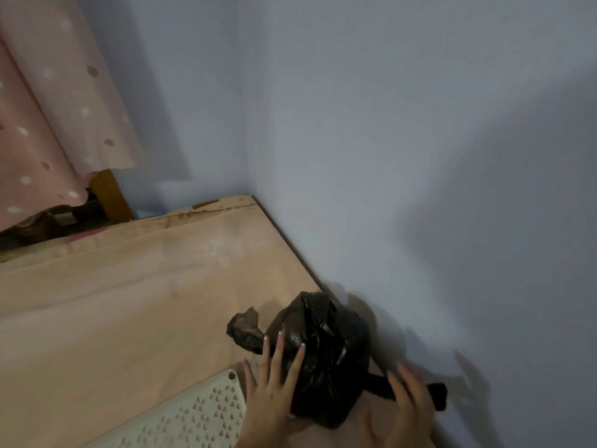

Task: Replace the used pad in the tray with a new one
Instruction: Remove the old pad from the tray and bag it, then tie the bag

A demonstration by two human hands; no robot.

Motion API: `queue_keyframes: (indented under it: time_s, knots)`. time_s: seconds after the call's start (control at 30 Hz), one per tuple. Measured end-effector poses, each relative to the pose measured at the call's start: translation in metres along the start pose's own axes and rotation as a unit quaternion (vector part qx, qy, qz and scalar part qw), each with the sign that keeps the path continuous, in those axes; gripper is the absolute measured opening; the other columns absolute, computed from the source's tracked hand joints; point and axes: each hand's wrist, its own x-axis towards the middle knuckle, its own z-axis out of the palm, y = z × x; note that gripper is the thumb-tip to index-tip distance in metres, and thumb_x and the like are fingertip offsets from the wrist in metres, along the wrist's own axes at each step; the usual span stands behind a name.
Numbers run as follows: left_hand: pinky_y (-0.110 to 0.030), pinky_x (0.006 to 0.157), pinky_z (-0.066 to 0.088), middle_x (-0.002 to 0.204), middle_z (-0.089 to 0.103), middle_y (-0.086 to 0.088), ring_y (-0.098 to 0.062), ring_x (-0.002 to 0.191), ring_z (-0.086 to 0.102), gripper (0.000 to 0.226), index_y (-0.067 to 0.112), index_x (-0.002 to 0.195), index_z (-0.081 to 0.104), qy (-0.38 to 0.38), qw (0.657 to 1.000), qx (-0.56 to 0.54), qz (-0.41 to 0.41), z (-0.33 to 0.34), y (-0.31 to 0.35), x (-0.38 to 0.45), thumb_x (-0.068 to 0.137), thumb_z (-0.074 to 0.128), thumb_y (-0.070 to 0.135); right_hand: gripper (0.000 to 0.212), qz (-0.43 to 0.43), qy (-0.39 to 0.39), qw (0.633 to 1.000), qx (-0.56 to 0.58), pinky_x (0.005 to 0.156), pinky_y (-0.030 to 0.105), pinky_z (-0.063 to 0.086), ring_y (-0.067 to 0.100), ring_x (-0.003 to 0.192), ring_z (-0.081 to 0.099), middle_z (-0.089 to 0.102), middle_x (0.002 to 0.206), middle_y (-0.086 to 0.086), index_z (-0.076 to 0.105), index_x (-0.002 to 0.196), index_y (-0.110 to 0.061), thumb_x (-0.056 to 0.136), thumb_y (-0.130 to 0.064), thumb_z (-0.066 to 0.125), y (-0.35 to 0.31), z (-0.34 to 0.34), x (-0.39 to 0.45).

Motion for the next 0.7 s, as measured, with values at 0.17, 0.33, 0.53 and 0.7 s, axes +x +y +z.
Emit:
queue_keyframes:
  time_s: [0.17, 0.33, 0.53, 0.7]
  knots:
    - [-0.069, 0.083, 0.044, 0.155, 0.015, -0.016, -0.043, 0.137, 0.025, 0.074, 0.029, 0.151, 0.016, 0.012, 1.0, 0.01, -0.006, 0.019, 0.008, 0.007, 0.082, 0.043, 0.039, 0.109, 0.013, -0.225, 0.963, -0.145, 0.106, 0.049, 0.026, 0.021, 0.147, 0.002, 0.026, 0.15, 0.017, 0.023, 0.143, -0.016, 0.06, -0.071, 0.066, 0.04, 0.05, -0.043]
    - [-0.071, 0.084, 0.04, 0.157, 0.01, -0.018, -0.044, 0.132, 0.032, 0.071, 0.026, 0.152, 0.015, 0.0, 0.999, 0.032, -0.02, 0.035, 0.018, 0.009, 0.087, 0.044, 0.032, 0.147, 0.026, -0.342, 0.926, -0.159, 0.087, 0.058, 0.049, 0.035, 0.145, 0.008, -0.002, 0.159, 0.013, 0.001, 0.152, -0.017, 0.04, -0.061, 0.086, 0.066, 0.08, -0.057]
    - [-0.068, 0.086, 0.043, 0.151, 0.031, -0.021, -0.047, 0.133, 0.035, 0.143, 0.024, 0.152, 0.002, -0.057, 0.995, -0.042, -0.067, 0.033, 0.006, 0.043, 0.041, 0.089, 0.05, 0.133, 0.0, -0.355, 0.926, -0.127, 0.088, 0.056, 0.05, 0.037, 0.131, 0.03, 0.022, 0.151, 0.02, 0.001, 0.152, -0.015, 0.054, -0.058, 0.08, 0.071, 0.115, -0.03]
    - [-0.066, 0.108, 0.015, 0.144, -0.034, -0.014, -0.041, 0.138, -0.017, 0.111, 0.023, 0.141, -0.03, -0.077, 0.99, 0.04, -0.112, 0.026, -0.009, 0.086, 0.083, 0.059, 0.053, 0.131, 0.01, -0.423, 0.894, -0.144, 0.084, 0.056, 0.052, 0.039, 0.128, 0.039, 0.032, 0.143, 0.023, 0.019, 0.144, -0.011, 0.042, -0.057, 0.086, 0.073, 0.152, 0.006]
